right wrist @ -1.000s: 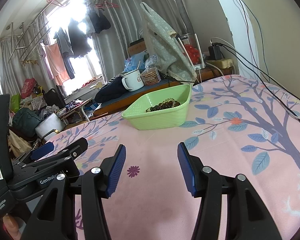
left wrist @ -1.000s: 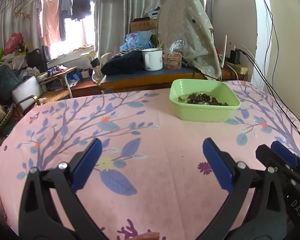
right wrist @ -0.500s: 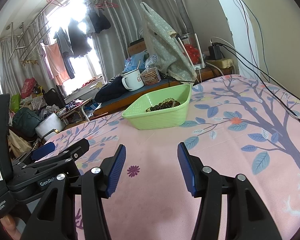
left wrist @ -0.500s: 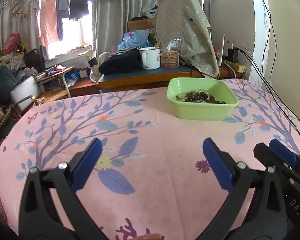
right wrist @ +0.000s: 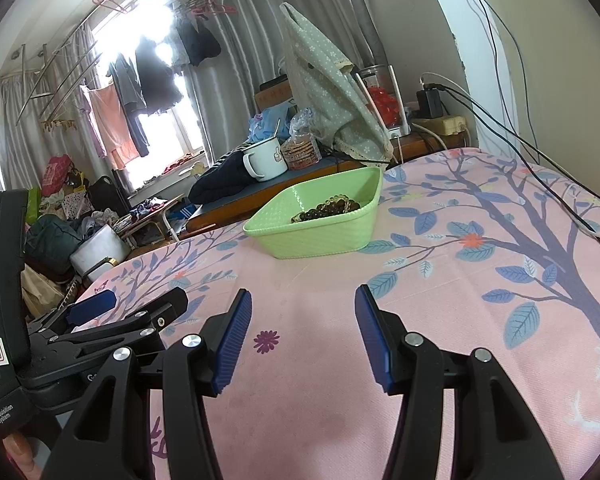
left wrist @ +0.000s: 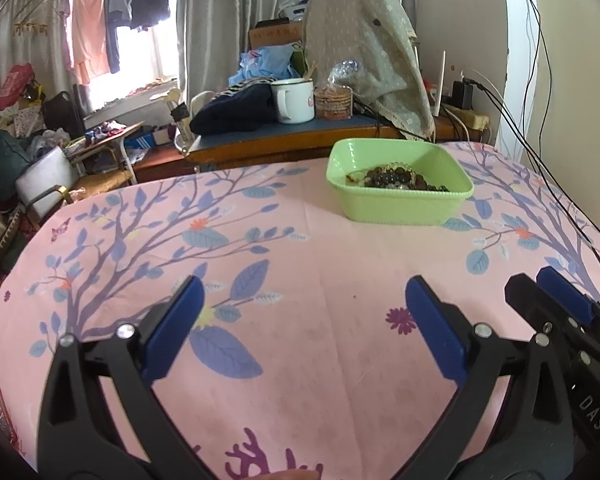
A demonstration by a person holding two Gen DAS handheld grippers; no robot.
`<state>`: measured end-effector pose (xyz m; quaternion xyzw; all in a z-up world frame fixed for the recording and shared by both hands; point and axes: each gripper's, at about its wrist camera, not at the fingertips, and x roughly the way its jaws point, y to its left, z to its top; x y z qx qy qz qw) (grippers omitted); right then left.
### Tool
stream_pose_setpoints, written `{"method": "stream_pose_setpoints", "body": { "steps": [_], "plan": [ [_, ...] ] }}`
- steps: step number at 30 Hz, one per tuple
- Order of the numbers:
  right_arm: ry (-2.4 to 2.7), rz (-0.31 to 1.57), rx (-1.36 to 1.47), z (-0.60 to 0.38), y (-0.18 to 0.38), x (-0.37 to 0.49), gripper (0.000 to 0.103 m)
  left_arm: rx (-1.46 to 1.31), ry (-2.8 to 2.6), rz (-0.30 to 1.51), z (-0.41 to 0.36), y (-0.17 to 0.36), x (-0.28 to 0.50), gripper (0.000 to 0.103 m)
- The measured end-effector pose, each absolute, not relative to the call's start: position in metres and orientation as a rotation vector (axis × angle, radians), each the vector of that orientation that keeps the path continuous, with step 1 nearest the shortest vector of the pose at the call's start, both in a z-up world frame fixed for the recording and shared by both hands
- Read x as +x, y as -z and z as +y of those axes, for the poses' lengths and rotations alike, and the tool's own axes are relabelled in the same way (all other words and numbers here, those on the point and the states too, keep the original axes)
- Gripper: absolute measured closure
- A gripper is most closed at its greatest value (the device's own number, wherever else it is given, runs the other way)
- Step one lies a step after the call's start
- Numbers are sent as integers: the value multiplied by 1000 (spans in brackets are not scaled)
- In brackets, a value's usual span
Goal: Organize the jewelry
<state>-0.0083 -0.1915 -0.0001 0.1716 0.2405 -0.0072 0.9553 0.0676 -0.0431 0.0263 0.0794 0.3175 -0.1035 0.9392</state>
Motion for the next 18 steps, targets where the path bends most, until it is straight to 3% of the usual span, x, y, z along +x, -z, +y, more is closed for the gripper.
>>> {"method": "stream_pose_setpoints", "body": {
  "steps": [18],
  "plan": [
    [10,495,350,-189,4,-9,77,171,233,653,-46,-24,66,6]
  ]
}}
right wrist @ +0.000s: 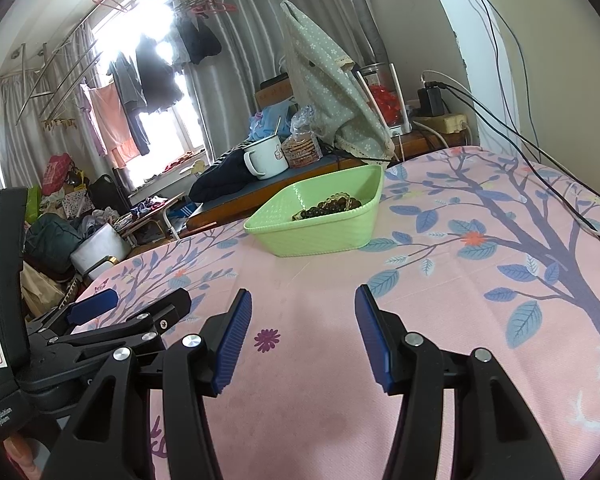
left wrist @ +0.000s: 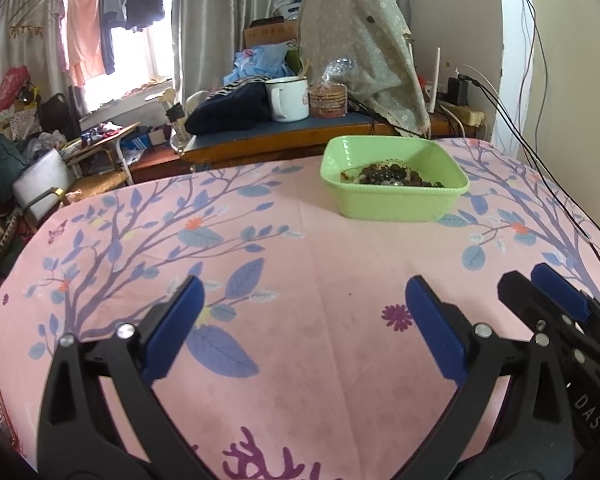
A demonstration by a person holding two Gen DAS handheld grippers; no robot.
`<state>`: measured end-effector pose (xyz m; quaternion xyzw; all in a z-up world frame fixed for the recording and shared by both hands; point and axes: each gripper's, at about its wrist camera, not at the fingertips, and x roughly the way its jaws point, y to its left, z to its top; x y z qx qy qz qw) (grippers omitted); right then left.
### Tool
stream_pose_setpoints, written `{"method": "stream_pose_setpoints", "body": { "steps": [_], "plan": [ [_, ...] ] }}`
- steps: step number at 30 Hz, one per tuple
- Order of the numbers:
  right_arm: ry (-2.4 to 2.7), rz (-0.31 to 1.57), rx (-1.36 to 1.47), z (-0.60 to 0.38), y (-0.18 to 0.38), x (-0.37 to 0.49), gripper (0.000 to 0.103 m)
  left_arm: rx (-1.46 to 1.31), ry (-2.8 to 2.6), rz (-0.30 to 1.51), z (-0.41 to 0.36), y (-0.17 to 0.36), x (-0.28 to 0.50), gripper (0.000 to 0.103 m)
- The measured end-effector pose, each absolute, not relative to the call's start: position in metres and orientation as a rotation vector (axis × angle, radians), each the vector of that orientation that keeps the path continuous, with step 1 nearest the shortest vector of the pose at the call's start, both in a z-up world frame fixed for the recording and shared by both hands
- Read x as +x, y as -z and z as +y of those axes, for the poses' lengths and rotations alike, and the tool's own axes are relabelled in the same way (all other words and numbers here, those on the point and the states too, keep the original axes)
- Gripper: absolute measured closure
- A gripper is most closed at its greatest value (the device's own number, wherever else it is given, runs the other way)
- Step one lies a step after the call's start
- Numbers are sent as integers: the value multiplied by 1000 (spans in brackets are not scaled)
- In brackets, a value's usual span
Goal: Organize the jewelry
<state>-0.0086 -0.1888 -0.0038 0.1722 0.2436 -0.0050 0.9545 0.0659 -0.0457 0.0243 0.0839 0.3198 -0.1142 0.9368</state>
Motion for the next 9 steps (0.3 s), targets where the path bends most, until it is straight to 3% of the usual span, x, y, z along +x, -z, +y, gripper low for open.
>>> {"method": "stream_pose_setpoints", "body": {
  "steps": [9],
  "plan": [
    [12,495,353,-190,5,-8,77,160,259,688,-47,-23,69,6]
  ]
}}
